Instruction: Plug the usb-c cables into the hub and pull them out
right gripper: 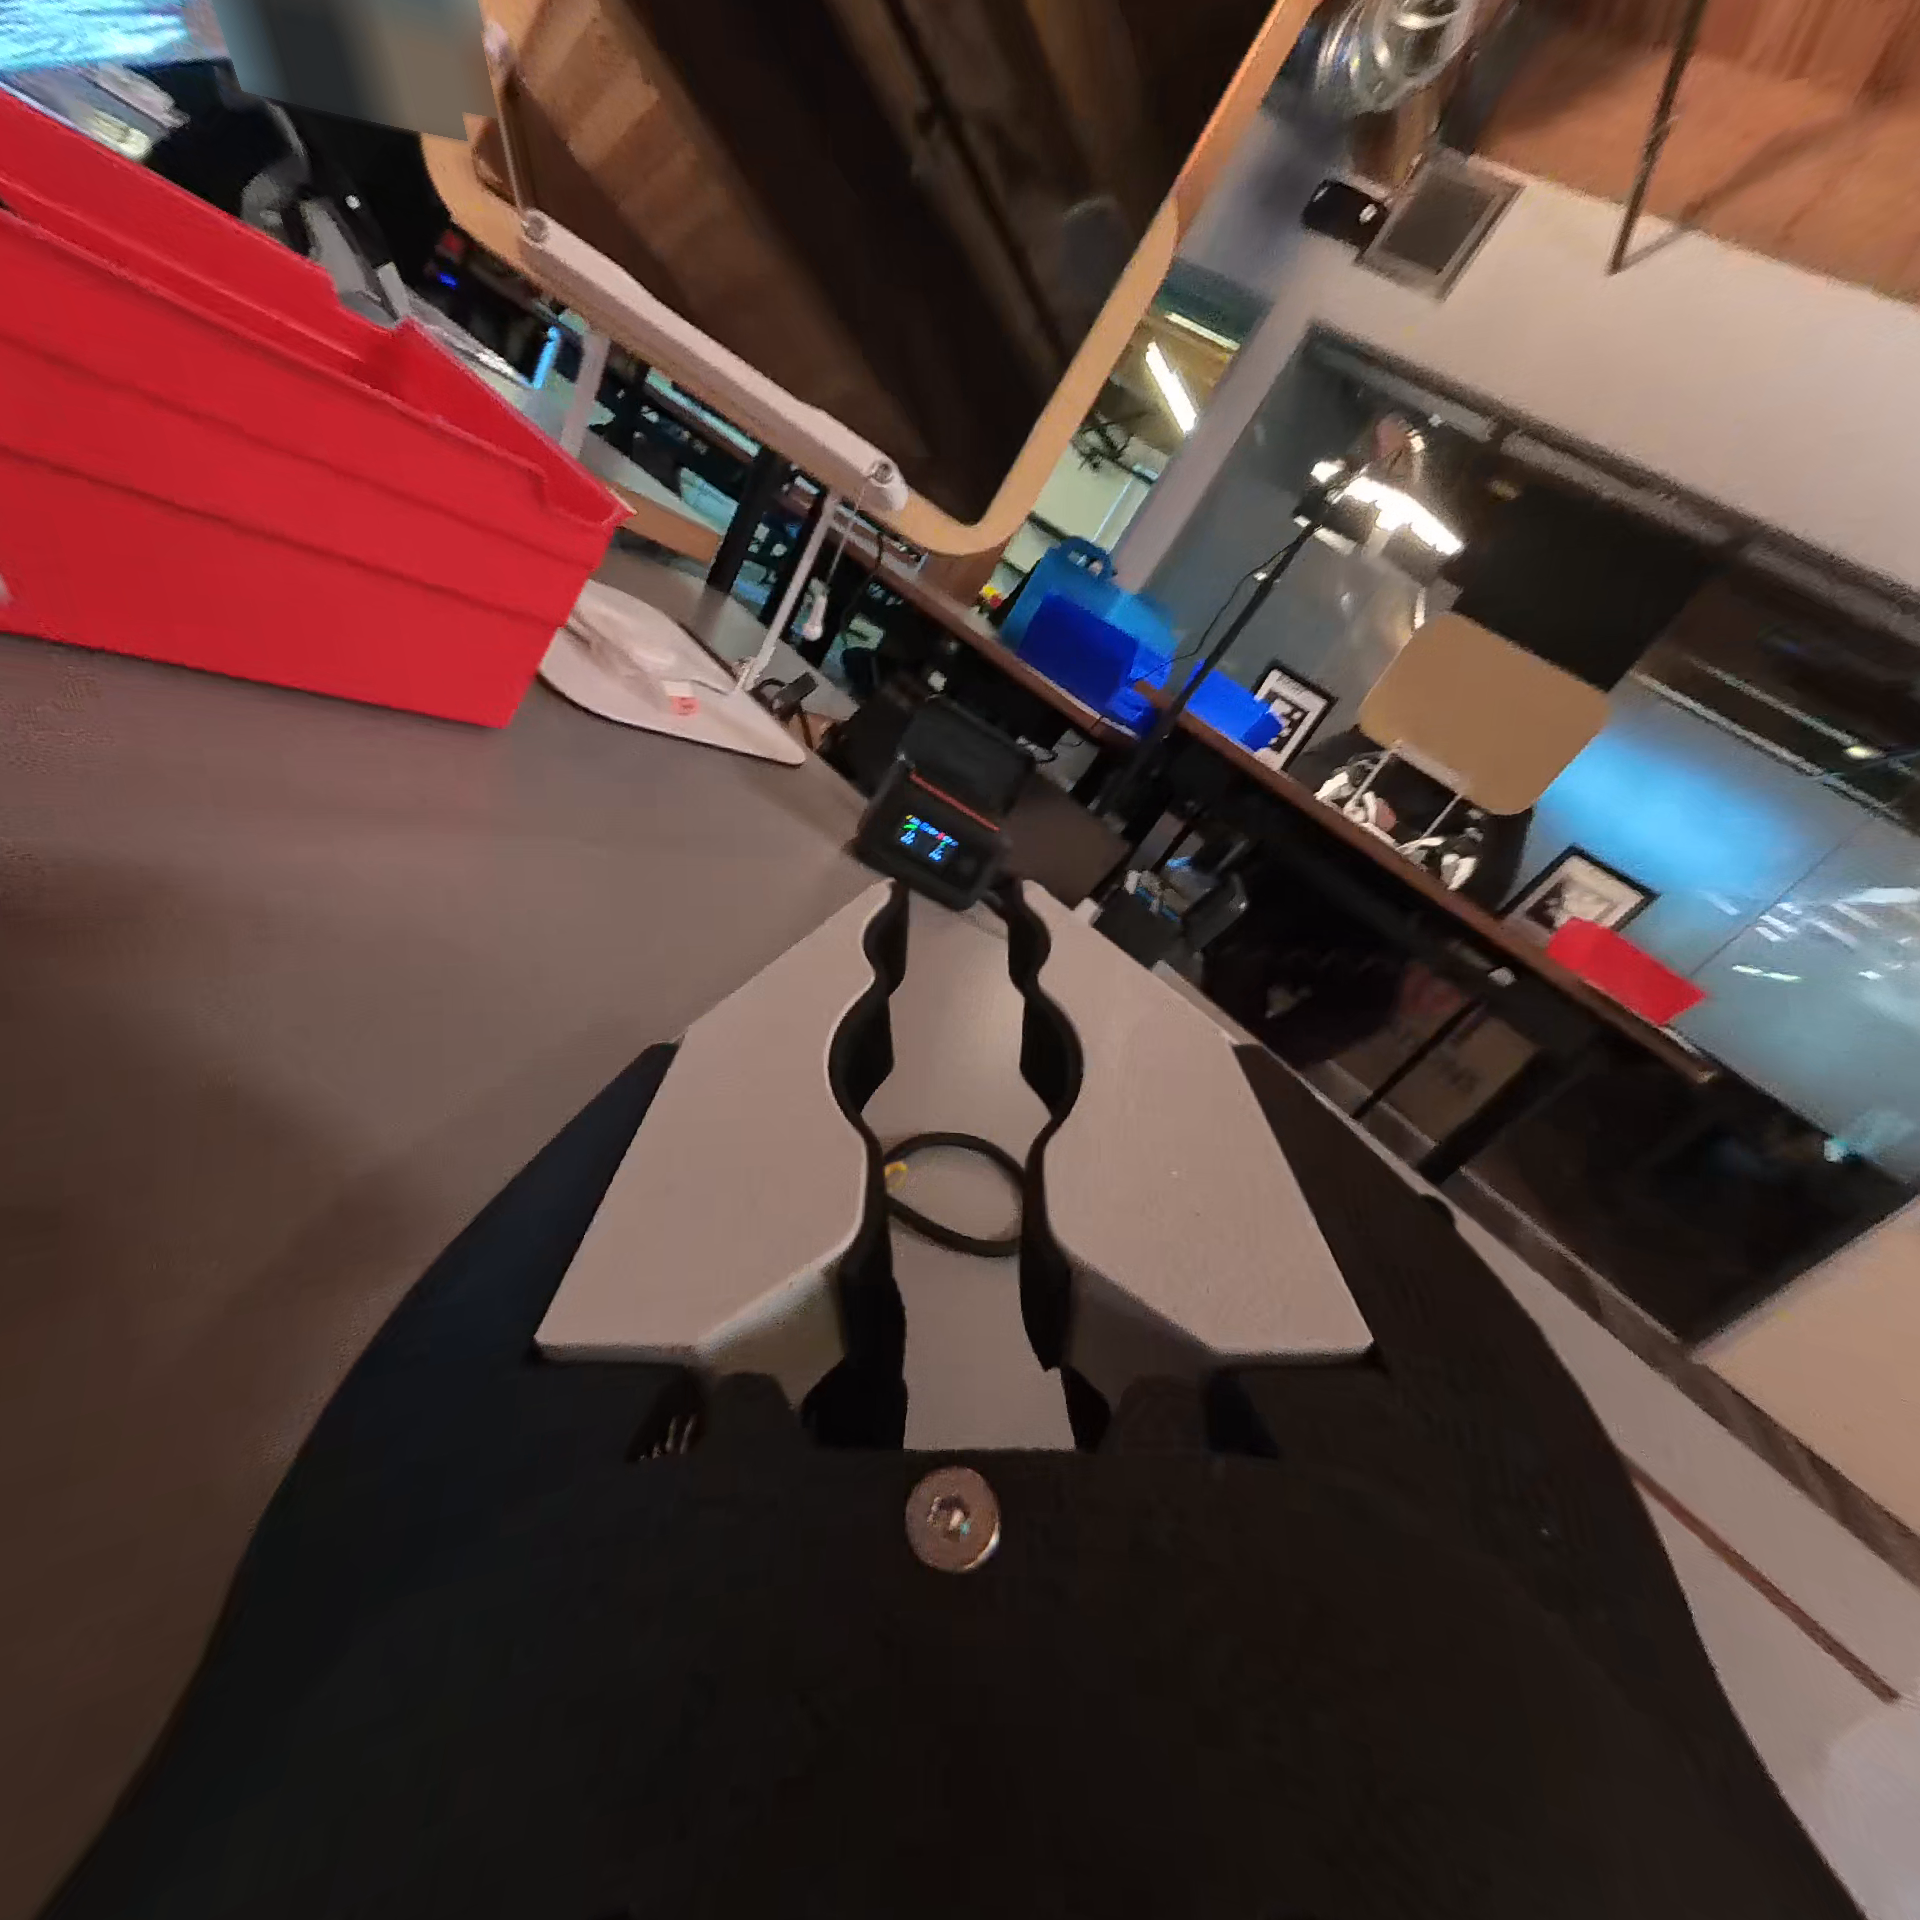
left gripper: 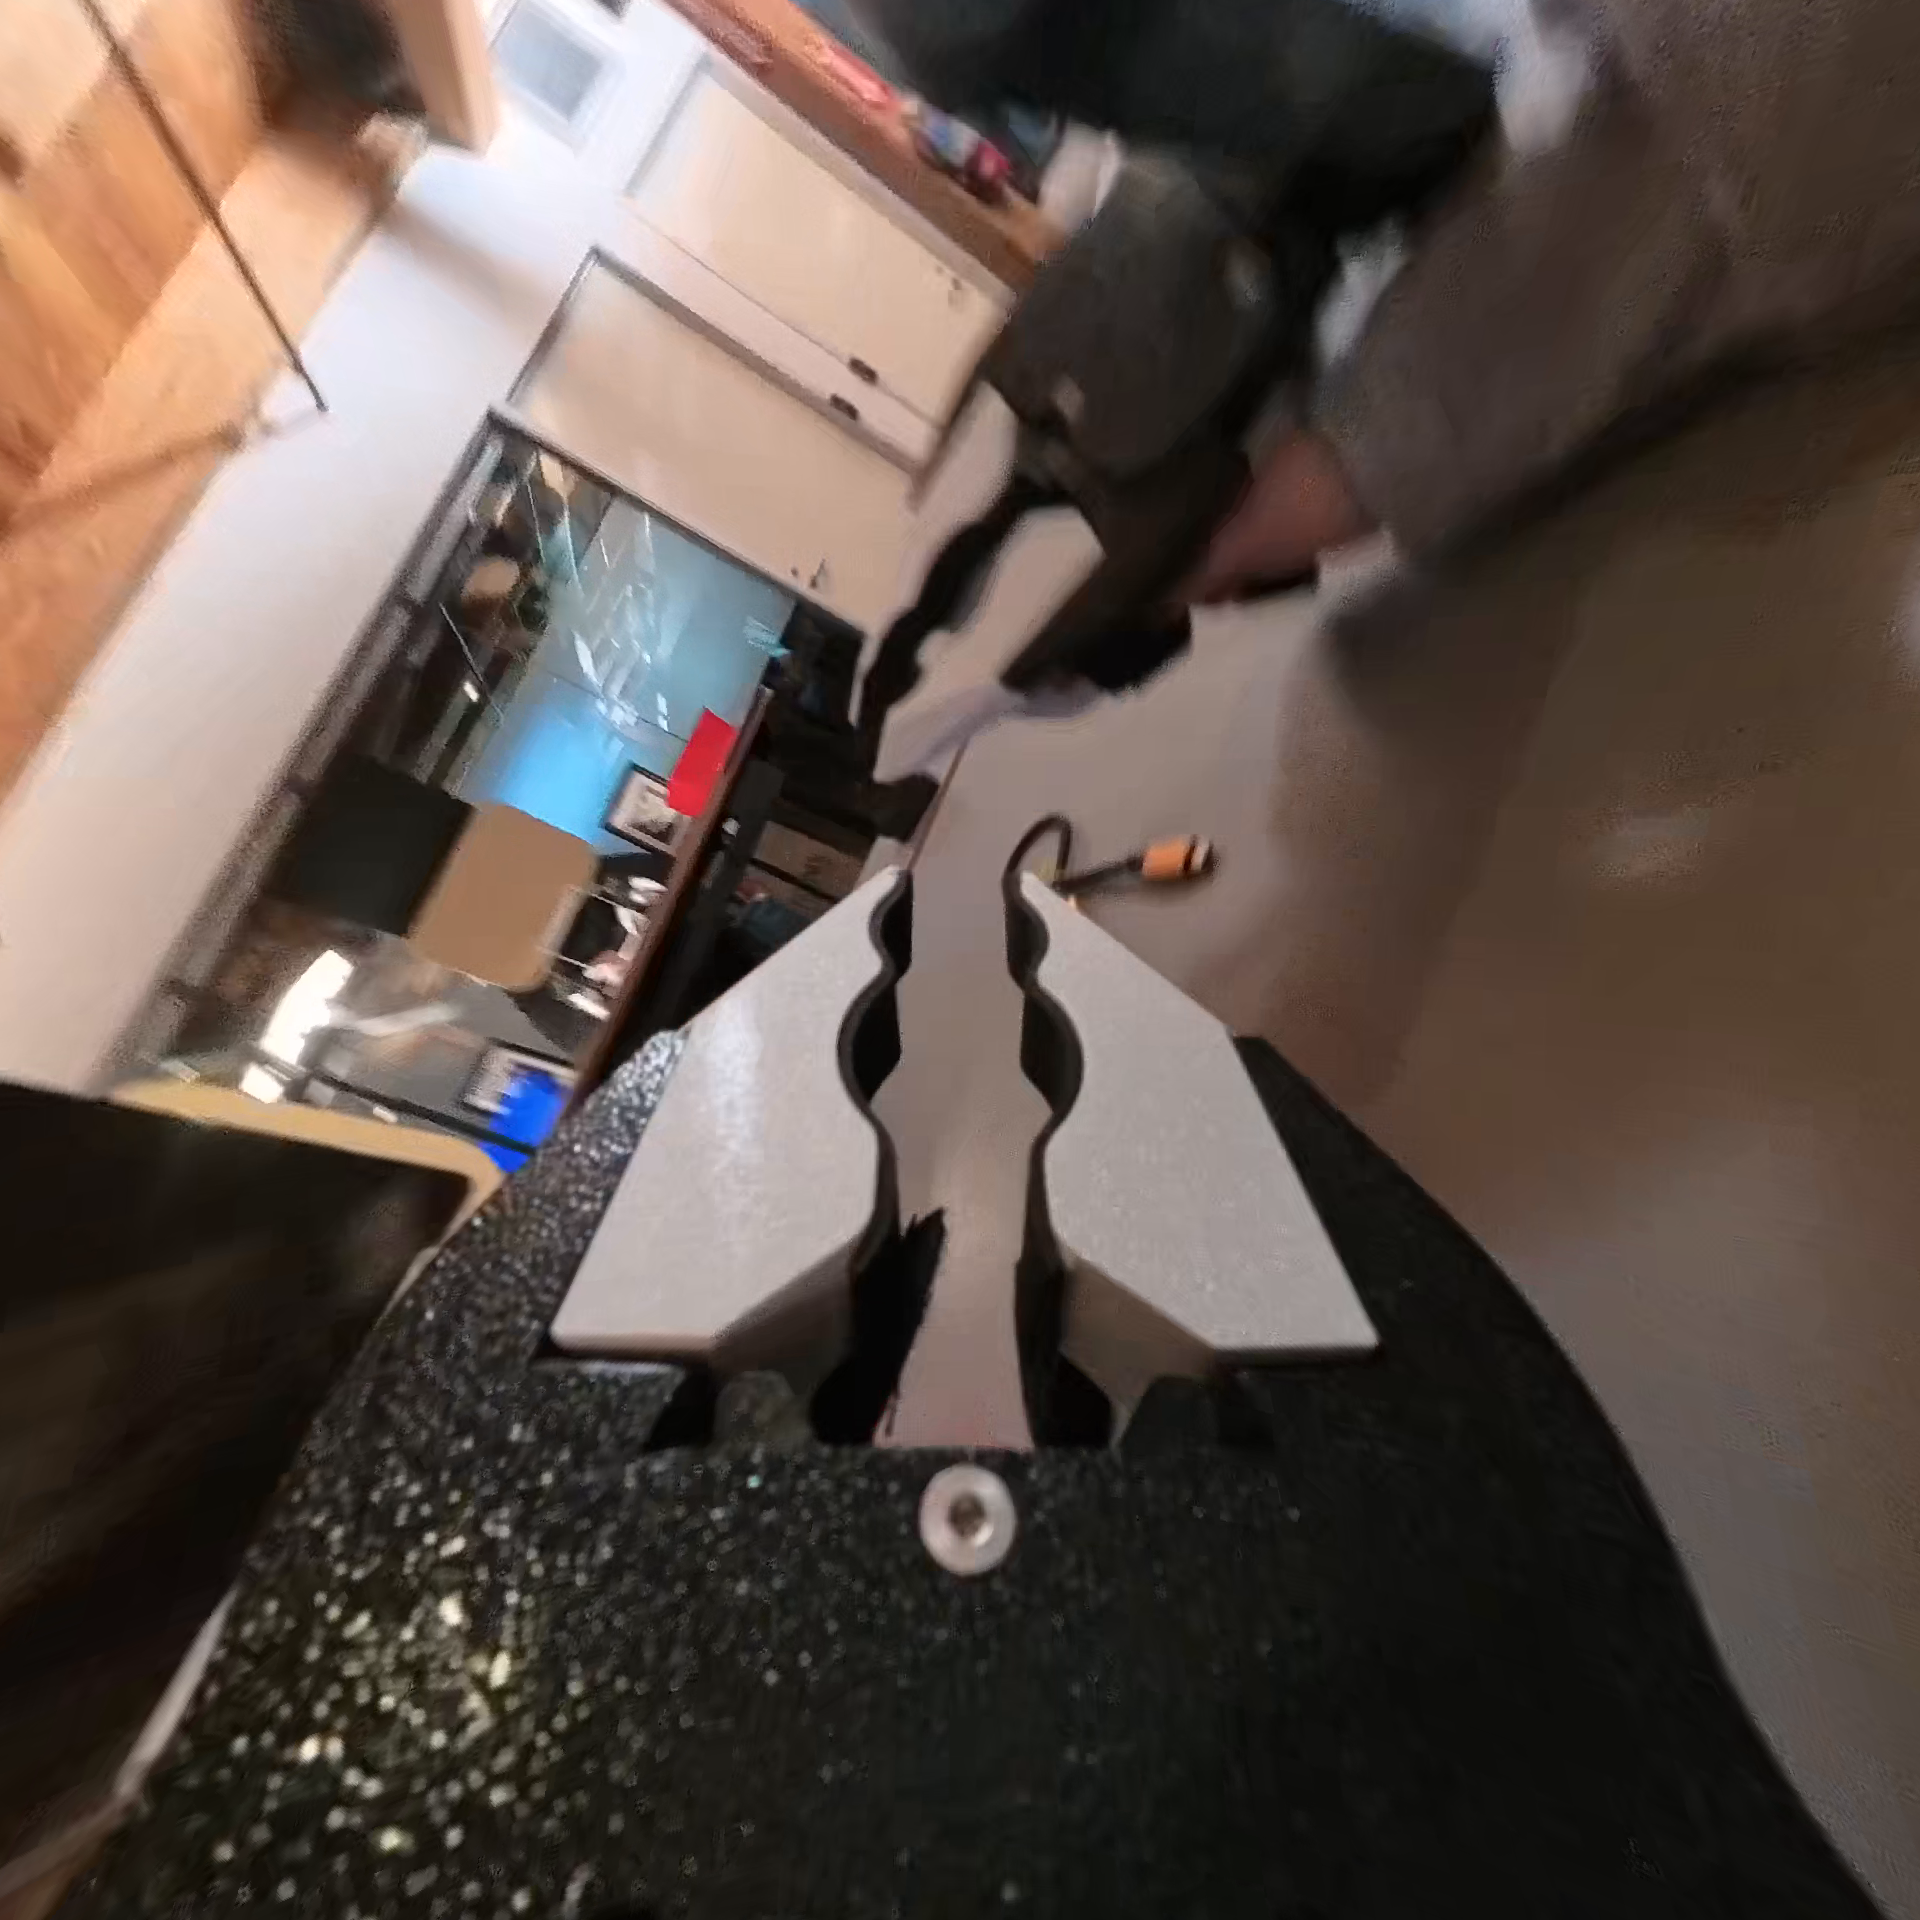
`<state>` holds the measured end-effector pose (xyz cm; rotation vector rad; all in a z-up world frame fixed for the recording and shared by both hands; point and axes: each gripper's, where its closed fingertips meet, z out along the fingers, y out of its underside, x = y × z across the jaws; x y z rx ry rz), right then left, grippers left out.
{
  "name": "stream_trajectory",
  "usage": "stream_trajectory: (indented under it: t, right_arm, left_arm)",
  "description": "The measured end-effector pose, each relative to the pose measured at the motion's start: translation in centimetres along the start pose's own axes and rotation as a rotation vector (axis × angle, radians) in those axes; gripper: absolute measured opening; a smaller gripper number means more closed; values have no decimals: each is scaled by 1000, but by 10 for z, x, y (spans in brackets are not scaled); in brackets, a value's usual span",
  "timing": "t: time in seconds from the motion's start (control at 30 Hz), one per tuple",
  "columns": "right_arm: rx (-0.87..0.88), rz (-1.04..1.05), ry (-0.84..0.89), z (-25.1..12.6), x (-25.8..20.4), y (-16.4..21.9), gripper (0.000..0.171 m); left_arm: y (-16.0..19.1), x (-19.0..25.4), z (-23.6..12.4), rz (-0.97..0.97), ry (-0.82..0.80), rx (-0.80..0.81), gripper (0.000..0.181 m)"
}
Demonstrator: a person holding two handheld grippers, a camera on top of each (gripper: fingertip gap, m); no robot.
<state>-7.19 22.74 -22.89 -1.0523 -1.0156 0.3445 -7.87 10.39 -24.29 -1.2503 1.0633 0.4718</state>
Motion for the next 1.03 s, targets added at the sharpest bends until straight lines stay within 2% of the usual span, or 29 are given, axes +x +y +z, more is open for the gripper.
stream_trajectory:
  t: [0.1, 0.17, 0.23, 0.3, 0.33, 0.4, 0.43, 0.5, 0.57, 0.7, 0.87, 0.93, 1.03]
  right_arm:
    - [12, 23, 20, 0, 6, 0, 16]
    - [16, 47, 23, 0, 10, 2, 16]
    - [26, 56, 23, 1, 11, 1, 15]
    - [27, 58, 13, 2, 9, 1, 15]
    - [28, 54, 12, 3, 8, 1, 15]
    - [33, 45, 4, 4, 6, -1, 14]
    - [32, 40, 0, 4, 5, -1, 14]
    - [29, 34, -4, 5, 3, -1, 14]
    - [22, 41, -4, 5, 4, 1, 14]
    - [10, 66, 1, 5, 7, 4, 14]
    - [2, 73, 0, 6, 9, 6, 14]
    - [-1, 76, -1, 6, 10, 7, 14]
    - [-6, 87, 1, 7, 11, 9, 14]
  left_arm:
    - [-21, -38, -12, -243, -10, -31, 27]
    - [-5, -85, -24, -336, -62, -102, 29]
    - [35, -137, -37, -359, -110, -259, 28]
    - [94, -183, -52, -247, -164, -519, 28]
    - [123, -192, -57, -202, -122, -640, 28]
    - [185, -180, -65, -200, 114, -868, 32]
    - [211, -163, -70, -242, 283, -949, 36]
    - [247, -129, -84, -303, 599, -1008, 44]
    - [275, -115, -99, -350, 748, -1075, 50]
    - [289, -110, -109, -507, 914, -1143, 59]
    - [305, -104, -136, -598, 1098, -1401, 74]
    - [313, -101, -142, -587, 1125, -1468, 69]
    - [315, -93, -145, -593, 1181, -1487, 46]
